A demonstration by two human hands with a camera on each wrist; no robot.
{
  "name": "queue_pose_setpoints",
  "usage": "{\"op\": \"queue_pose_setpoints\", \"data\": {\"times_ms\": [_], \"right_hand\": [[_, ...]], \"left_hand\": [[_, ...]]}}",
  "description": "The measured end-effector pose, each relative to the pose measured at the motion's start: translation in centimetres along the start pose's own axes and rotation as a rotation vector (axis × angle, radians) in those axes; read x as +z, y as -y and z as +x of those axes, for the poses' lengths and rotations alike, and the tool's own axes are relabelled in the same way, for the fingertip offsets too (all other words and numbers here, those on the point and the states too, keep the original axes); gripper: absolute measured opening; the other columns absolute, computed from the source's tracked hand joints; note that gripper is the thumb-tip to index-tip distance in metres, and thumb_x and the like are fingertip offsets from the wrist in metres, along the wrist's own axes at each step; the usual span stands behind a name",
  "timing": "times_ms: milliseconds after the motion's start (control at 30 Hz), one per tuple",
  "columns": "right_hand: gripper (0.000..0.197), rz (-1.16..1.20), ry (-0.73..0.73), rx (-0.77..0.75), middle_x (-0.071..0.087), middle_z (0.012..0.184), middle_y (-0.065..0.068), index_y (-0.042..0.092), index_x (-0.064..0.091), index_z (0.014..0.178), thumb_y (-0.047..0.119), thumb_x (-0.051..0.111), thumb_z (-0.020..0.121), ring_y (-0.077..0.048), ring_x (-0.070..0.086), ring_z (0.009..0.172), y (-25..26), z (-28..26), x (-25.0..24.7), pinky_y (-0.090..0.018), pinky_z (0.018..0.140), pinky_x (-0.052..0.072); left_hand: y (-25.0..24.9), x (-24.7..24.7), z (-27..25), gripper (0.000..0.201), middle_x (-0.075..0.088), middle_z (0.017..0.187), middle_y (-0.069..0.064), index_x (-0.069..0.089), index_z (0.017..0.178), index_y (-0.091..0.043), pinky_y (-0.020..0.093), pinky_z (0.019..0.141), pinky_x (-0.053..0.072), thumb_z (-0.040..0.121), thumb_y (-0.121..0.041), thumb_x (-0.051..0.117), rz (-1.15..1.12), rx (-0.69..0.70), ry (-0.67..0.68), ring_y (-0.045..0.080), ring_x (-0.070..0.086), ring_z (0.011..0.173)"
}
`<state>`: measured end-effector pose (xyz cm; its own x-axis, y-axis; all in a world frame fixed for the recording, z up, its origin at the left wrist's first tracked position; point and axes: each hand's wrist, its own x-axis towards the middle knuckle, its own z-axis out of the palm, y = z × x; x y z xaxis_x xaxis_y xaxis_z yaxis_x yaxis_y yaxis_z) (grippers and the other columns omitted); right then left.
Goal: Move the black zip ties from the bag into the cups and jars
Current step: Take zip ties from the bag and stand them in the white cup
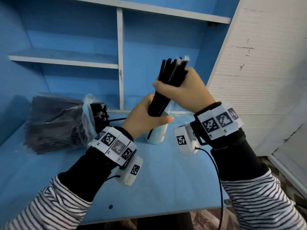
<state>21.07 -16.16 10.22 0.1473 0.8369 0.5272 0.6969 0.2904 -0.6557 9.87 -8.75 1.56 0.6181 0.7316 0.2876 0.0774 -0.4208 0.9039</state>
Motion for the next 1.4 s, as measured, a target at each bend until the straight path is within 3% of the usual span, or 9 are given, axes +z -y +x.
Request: {"op": "queue_pose_setpoints", "data": {"times_ms": [100, 300, 467, 600, 800, 933, 1100, 1267, 1400], "right_hand": [[0.04, 0.01, -0.148, -0.012, 0.054, 0.071, -0.031, -0.016, 0.054, 0.078, 0.022, 0.066, 0.082, -0.034, 0.051, 0.06, 0.2, 0.9, -1.3, -0.037, 0.056, 0.045], [0.04, -0.026, -0.224, 0.038, 0.045, 0.065, -0.028, -0.015, 0.048, 0.072, 0.02, 0.065, 0.081, -0.018, 0.04, 0.056, -1.1, 1.7, -1.9, -0.026, 0.054, 0.036], [0.041, -0.069, -0.221, 0.108, 0.035, 0.055, -0.006, 0.003, 0.036, 0.057, 0.019, 0.066, 0.08, -0.012, 0.033, 0.052, -2.7, 1.8, -1.7, -0.022, 0.05, 0.03], [0.043, -0.096, -0.223, 0.122, 0.029, 0.052, 0.001, 0.014, 0.03, 0.055, 0.017, 0.066, 0.08, -0.01, 0.028, 0.05, -3.3, 1.9, -1.9, -0.018, 0.047, 0.026], [0.037, -0.094, -0.271, 0.082, 0.034, 0.055, -0.005, 0.002, 0.037, 0.059, 0.017, 0.064, 0.079, -0.013, 0.032, 0.052, -3.4, 2.6, -2.9, -0.022, 0.049, 0.028], [0.038, -0.102, -0.297, 0.048, 0.037, 0.058, -0.009, -0.007, 0.041, 0.063, 0.018, 0.064, 0.079, -0.016, 0.035, 0.053, -3.3, 2.7, -3.4, -0.024, 0.05, 0.031], [0.038, -0.146, -0.237, 0.055, 0.035, 0.052, 0.003, 0.012, 0.037, 0.056, 0.018, 0.066, 0.08, -0.008, 0.033, 0.049, -3.5, 2.5, -3.1, -0.016, 0.047, 0.029], [0.039, -0.154, -0.091, 0.162, 0.032, 0.052, 0.0, 0.012, 0.034, 0.056, 0.016, 0.067, 0.078, -0.01, 0.03, 0.05, -4.9, 2.1, -1.0, -0.02, 0.045, 0.025], [0.039, -0.2, -0.029, 0.337, 0.035, 0.053, 0.002, 0.015, 0.032, 0.056, 0.018, 0.065, 0.077, -0.01, 0.032, 0.049, -7.3, 2.5, 0.1, -0.018, 0.045, 0.027]], "left_hand": [[1.3, 0.5, 0.6, 0.074, 0.051, 0.114, -0.002, 0.046, 0.116, -0.025, 0.023, 0.089, 0.046, 0.055, -0.043, 0.084, 0.095, 0.018, -0.017, 0.007, 0.052, 0.104], [4.7, 1.7, 1.6, 0.126, 0.03, 0.143, 0.001, 0.01, 0.15, -0.027, 0.04, 0.109, 0.036, 0.05, -0.038, 0.085, 0.147, -0.333, 0.078, 0.019, 0.038, 0.131], [6.0, 2.4, 2.6, 0.112, 0.059, 0.118, -0.006, 0.026, 0.143, -0.022, 0.037, 0.1, 0.045, 0.049, -0.038, 0.084, 0.07, -0.345, 0.152, 0.015, 0.058, 0.11], [6.5, 2.8, 3.1, 0.08, 0.056, 0.117, -0.009, 0.039, 0.132, -0.019, 0.029, 0.099, 0.043, 0.067, -0.016, 0.085, 0.046, -0.327, 0.184, 0.012, 0.054, 0.115], [6.7, 3.1, 3.4, 0.107, 0.045, 0.138, -0.012, 0.028, 0.143, -0.027, 0.034, 0.108, 0.037, 0.053, -0.041, 0.086, 0.068, -0.28, 0.211, 0.01, 0.046, 0.126], [6.6, 3.2, 4.0, 0.079, 0.056, 0.119, -0.009, 0.037, 0.122, -0.035, 0.032, 0.099, 0.045, 0.061, -0.035, 0.087, 0.115, -0.259, 0.207, 0.011, 0.056, 0.111], [6.8, 3.3, 4.0, 0.077, 0.061, 0.113, -0.013, 0.045, 0.122, -0.031, 0.035, 0.1, 0.047, 0.057, -0.035, 0.086, 0.093, -0.246, 0.21, 0.009, 0.058, 0.108], [6.6, 3.2, 3.7, 0.096, 0.058, 0.115, -0.011, 0.045, 0.127, -0.027, 0.038, 0.099, 0.048, 0.042, -0.051, 0.082, 0.086, -0.256, 0.183, 0.008, 0.056, 0.111], [6.3, 3.2, 3.8, 0.085, 0.056, 0.116, -0.009, 0.045, 0.124, -0.023, 0.038, 0.1, 0.047, 0.051, -0.039, 0.087, 0.124, -0.27, 0.176, 0.01, 0.055, 0.112]]}}
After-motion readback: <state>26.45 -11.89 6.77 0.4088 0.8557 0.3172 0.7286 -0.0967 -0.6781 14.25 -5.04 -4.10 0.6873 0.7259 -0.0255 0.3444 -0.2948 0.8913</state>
